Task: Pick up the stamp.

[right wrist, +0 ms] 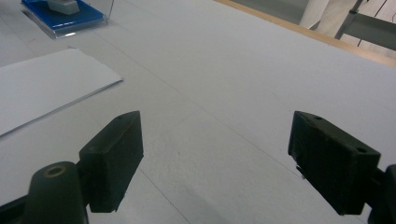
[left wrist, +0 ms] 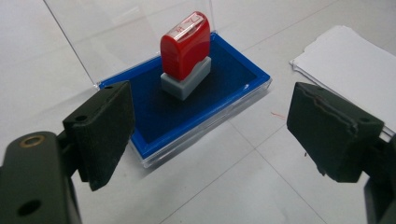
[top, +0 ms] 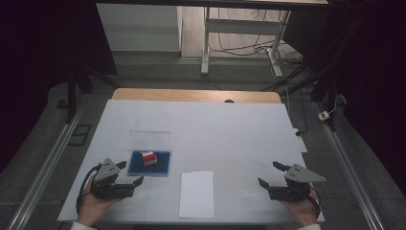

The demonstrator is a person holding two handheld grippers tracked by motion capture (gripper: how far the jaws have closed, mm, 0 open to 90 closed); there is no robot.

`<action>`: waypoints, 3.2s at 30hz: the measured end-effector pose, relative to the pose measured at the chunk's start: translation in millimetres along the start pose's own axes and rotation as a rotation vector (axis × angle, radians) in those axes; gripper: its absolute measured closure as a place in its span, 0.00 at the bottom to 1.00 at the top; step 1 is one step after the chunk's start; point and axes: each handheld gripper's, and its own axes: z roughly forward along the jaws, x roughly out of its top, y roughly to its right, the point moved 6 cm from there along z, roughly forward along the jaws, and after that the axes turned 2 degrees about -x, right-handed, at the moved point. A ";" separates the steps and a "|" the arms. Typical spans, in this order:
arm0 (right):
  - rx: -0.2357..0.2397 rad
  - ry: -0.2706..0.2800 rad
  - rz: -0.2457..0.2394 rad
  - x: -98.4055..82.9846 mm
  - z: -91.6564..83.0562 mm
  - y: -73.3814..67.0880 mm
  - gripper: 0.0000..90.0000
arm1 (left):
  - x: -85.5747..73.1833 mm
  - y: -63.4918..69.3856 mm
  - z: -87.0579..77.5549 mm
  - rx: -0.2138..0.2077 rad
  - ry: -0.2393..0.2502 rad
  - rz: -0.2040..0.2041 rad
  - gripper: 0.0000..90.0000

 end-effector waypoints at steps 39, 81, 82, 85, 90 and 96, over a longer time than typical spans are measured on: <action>0.042 -0.019 0.019 -4.9 9.4 -10.3 0.26 | 26.3 8.8 -7.6 -0.019 -0.026 0.034 0.20; 0.011 -0.075 -0.026 -16.2 12.3 -16.0 0.27 | 70.3 -15.8 49.2 -0.110 -0.221 0.110 0.35; 0.008 -0.077 -0.024 -16.7 11.5 -15.7 0.27 | 70.5 -16.4 50.9 -0.113 -0.225 0.113 0.37; 0.007 -0.074 -0.021 -17.0 11.5 -15.6 0.27 | 70.2 -17.5 55.0 -0.116 -0.241 0.121 0.39; 0.003 -0.082 -0.023 -18.5 10.6 -15.1 0.27 | 66.3 -20.7 57.5 -0.122 -0.271 0.139 0.45; 0.003 -0.083 -0.016 -19.5 10.5 -14.5 0.27 | 63.6 -22.2 58.5 -0.136 -0.287 0.151 0.51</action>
